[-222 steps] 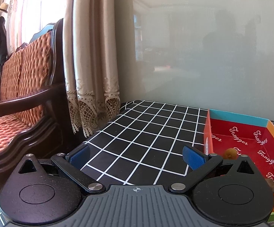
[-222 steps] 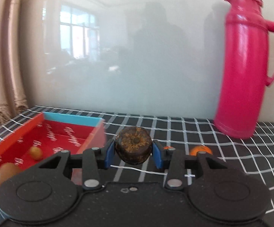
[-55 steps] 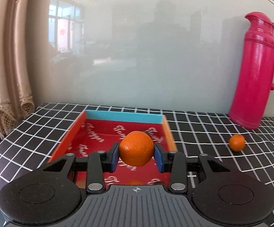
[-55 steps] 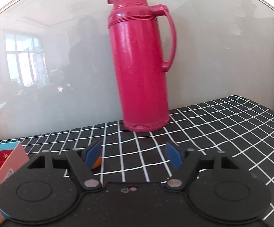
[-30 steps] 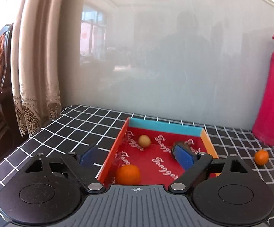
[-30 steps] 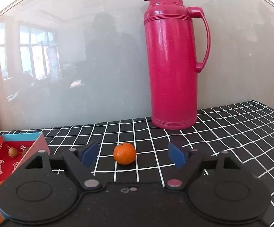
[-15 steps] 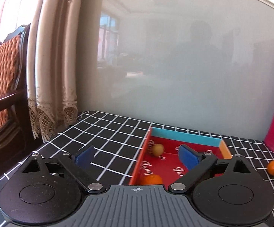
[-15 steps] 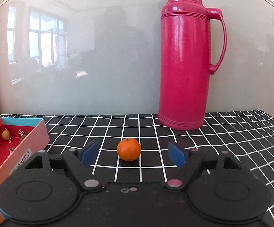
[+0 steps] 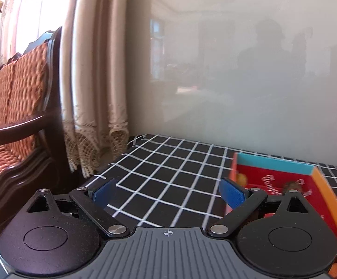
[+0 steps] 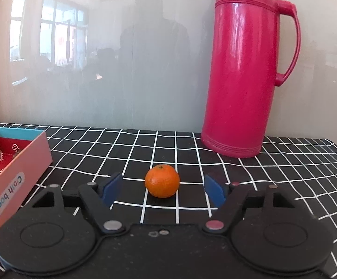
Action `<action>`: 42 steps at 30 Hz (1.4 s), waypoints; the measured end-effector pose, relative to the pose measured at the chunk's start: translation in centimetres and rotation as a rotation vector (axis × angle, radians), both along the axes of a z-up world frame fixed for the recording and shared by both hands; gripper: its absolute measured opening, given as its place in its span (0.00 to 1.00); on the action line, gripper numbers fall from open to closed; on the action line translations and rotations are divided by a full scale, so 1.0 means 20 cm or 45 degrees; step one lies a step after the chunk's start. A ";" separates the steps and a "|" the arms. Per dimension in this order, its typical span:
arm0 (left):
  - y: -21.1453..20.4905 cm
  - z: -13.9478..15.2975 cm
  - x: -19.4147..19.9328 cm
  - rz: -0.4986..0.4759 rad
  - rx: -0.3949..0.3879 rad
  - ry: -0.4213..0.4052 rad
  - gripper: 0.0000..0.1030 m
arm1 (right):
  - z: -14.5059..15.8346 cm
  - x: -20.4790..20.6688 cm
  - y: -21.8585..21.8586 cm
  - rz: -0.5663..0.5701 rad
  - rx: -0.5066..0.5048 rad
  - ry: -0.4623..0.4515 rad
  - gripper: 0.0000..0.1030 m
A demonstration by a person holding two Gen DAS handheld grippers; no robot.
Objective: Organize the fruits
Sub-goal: 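Move the right tool to the last mandarin and grasp it, then carry the mandarin over the box and open the right tool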
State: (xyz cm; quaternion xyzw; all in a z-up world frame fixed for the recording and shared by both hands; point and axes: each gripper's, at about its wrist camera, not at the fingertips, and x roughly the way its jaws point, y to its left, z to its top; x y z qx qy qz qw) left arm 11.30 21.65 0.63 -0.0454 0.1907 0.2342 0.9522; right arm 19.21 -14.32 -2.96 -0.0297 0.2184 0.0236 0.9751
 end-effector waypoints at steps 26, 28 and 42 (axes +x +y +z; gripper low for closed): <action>0.11 -0.02 0.00 0.032 -0.014 0.039 0.92 | -0.08 0.21 0.00 -0.048 0.003 0.140 0.39; 0.10 -0.01 0.00 0.031 -0.017 0.031 0.92 | -0.06 0.19 0.01 -0.042 0.005 0.127 0.39; -0.05 0.02 -0.10 -0.033 0.039 0.005 0.92 | 0.15 -0.08 0.04 0.060 0.047 0.008 0.39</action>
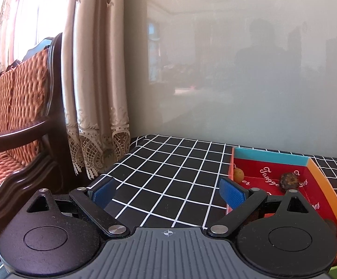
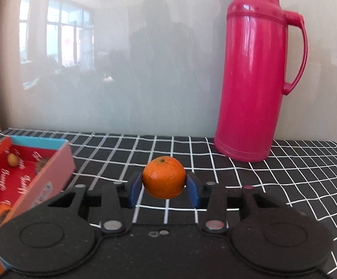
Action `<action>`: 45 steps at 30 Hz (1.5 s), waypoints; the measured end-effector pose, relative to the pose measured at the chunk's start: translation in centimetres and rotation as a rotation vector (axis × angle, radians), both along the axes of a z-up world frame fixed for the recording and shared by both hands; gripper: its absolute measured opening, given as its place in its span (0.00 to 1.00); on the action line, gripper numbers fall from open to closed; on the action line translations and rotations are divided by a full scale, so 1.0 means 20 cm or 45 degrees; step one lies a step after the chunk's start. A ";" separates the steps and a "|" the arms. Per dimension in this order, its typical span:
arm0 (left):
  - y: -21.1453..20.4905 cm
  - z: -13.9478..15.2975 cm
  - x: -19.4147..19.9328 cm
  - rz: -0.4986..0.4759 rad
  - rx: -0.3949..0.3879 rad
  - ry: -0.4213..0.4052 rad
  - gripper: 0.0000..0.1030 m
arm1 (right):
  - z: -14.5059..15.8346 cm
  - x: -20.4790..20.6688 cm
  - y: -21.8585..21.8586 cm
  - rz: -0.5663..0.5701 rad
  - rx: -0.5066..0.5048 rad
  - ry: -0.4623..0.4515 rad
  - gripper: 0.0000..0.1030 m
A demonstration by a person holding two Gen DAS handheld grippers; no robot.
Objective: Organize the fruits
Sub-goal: 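Carry the mandarin over the box and open the right tool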
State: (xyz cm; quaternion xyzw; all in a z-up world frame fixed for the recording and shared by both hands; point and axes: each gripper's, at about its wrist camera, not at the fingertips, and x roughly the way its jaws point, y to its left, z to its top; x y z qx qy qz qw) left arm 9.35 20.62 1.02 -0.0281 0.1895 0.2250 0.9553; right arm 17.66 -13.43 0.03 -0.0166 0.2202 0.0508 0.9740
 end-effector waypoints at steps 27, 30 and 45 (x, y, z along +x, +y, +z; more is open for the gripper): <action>0.02 -0.09 -0.29 0.026 -0.013 0.073 0.92 | 0.05 -0.24 0.63 0.382 0.048 -0.025 0.39; 0.03 -0.10 -0.29 0.026 -0.008 0.083 0.92 | 0.05 -0.24 0.67 0.400 0.058 -0.023 0.39; -0.05 -0.05 -0.30 -0.017 -0.027 0.022 0.92 | 0.11 -0.30 0.59 0.336 0.000 -0.195 1.00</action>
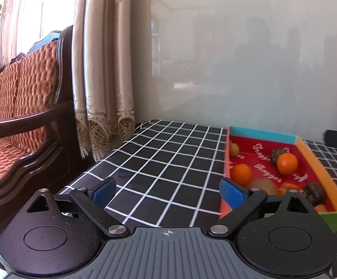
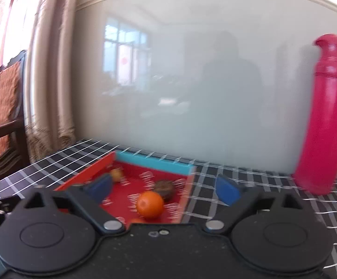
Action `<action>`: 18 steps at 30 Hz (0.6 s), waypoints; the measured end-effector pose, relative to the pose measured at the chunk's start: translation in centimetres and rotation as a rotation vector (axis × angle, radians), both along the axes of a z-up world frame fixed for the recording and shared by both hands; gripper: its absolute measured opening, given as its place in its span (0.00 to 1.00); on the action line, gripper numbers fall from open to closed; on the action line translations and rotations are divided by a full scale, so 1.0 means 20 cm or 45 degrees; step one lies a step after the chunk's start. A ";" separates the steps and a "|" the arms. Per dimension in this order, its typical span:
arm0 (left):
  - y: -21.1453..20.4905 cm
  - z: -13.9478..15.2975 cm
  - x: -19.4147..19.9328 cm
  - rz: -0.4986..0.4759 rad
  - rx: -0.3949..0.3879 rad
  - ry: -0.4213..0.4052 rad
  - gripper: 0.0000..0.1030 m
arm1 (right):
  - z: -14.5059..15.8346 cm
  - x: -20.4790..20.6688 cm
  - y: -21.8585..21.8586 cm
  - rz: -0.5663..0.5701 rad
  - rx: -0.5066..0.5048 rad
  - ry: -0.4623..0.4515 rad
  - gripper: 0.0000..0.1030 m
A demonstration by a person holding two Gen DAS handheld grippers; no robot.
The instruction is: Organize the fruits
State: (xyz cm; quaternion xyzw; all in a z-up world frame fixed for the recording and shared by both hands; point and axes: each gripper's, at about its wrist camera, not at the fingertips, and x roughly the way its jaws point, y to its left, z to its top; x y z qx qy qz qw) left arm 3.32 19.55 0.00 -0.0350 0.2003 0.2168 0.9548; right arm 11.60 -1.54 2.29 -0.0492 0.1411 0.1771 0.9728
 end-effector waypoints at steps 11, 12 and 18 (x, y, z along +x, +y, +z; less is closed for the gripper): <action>-0.32 0.08 -0.03 -0.134 -0.005 -0.082 1.00 | 0.00 -0.10 -0.54 -0.293 0.163 0.017 1.00; -0.36 0.08 -0.05 -0.165 0.009 -0.075 1.00 | -0.02 -0.15 -0.58 -0.315 0.175 0.015 1.00; -0.58 0.10 -0.20 -0.227 0.043 0.003 1.00 | -0.08 -0.44 -0.70 -0.358 0.127 0.001 1.00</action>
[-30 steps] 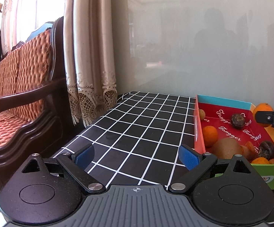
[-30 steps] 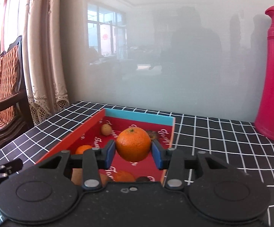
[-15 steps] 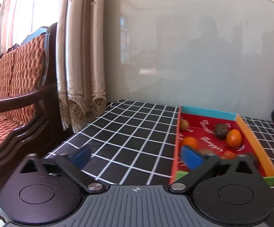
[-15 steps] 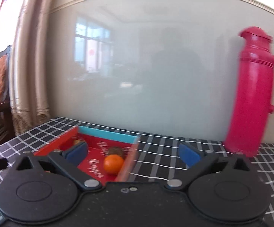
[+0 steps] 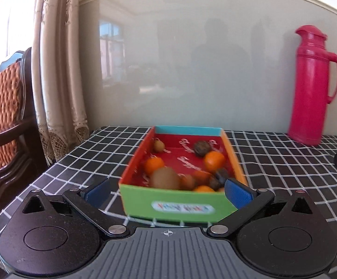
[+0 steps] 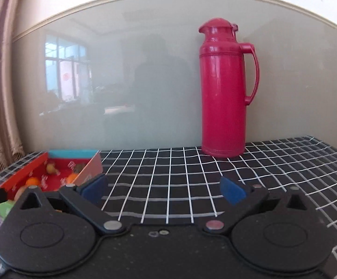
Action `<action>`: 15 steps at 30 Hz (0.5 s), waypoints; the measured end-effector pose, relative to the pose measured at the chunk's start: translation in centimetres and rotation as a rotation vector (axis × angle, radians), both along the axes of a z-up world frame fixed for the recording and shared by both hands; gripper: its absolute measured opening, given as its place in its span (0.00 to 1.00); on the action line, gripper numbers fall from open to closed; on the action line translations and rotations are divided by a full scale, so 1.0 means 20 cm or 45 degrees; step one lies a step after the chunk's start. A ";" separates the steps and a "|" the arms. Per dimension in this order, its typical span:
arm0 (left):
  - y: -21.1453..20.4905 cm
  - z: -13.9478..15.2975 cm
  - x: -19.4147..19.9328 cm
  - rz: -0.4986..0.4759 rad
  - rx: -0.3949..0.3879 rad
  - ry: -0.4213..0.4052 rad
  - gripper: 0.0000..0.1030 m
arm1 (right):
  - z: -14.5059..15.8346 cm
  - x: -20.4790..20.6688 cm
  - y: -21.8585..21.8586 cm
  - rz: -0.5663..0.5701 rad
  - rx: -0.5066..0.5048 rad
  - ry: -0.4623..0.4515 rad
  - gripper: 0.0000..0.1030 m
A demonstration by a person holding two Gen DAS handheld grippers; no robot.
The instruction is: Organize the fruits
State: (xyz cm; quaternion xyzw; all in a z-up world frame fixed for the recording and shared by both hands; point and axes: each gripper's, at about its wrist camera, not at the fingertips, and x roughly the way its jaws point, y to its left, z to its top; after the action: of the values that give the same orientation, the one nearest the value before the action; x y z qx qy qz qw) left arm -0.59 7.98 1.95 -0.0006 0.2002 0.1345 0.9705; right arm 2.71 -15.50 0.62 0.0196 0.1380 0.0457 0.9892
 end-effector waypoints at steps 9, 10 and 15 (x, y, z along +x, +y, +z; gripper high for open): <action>-0.15 0.07 -0.25 -0.054 0.079 -0.046 1.00 | 0.06 -0.30 0.02 0.008 -0.181 -0.122 1.00; -0.15 0.07 -0.26 -0.056 0.087 -0.054 1.00 | 0.07 -0.33 0.03 0.002 -0.199 -0.138 1.00; -0.15 0.06 -0.29 -0.047 0.068 -0.112 1.00 | 0.06 -0.37 -0.01 -0.024 -0.192 -0.141 1.00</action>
State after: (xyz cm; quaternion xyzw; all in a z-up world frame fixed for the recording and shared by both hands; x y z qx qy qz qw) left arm -6.41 4.94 3.17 0.0232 0.1537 0.1216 0.9803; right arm -4.69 -15.73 1.84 -0.0564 0.0860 0.0271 0.9943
